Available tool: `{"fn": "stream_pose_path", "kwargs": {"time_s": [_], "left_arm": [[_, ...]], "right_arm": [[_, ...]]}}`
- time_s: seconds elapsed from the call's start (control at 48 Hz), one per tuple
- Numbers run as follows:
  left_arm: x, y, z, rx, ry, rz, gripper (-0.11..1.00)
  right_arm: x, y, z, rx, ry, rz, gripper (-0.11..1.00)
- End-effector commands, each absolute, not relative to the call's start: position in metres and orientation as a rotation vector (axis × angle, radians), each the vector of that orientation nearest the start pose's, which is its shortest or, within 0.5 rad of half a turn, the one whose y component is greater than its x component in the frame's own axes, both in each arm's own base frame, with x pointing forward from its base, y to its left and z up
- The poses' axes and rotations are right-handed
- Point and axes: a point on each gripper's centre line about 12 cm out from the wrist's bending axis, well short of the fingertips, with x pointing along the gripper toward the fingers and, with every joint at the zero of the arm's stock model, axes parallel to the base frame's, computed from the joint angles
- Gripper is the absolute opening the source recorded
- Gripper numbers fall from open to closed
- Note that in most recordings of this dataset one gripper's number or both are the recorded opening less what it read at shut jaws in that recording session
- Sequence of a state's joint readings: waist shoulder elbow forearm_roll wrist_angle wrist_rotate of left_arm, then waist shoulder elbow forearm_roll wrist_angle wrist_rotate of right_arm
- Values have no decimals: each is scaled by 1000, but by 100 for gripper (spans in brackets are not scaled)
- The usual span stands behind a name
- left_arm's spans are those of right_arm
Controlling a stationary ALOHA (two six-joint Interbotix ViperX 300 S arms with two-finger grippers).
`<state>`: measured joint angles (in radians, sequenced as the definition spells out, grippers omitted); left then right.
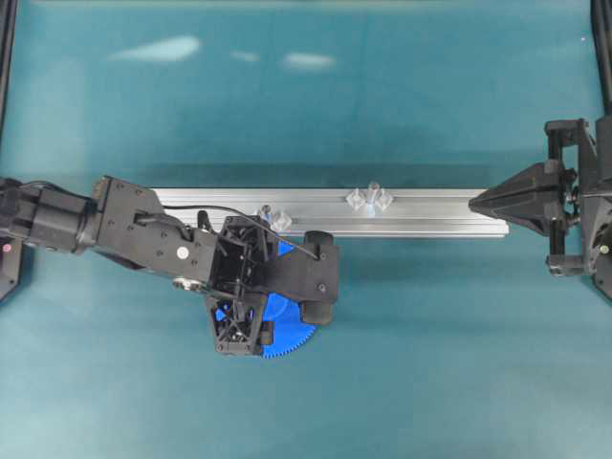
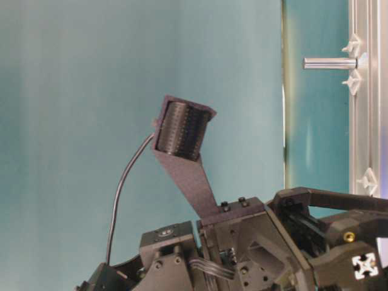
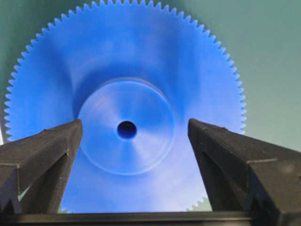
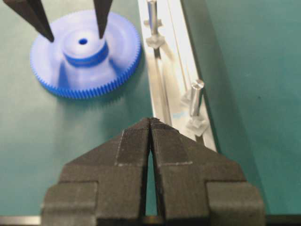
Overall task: Insert the large gear onto the shaft.
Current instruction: 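Close the left gripper on the gear hub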
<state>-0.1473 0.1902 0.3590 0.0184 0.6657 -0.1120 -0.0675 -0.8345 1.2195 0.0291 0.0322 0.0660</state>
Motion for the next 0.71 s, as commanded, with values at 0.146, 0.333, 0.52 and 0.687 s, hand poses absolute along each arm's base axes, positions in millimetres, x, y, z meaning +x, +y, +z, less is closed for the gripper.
{"fn": "stream_pose_path", "kwargs": {"time_s": [0.146,0.333,0.52,0.687], "left_arm": [[411,-59,148,10,1200,-59,95],[412,-59,143,13,1212,-58,95],[410,-55,132,9,1232,-49,95],[407,-54,125,11,1250,-48,95]], "right_arm": [[205,-14,216,120,401,-89,7],[205,-14,215,120,401,-89,7],[205,-14,215,120,401,-90,7],[205,-14,216,120,399,-90,7]]}}
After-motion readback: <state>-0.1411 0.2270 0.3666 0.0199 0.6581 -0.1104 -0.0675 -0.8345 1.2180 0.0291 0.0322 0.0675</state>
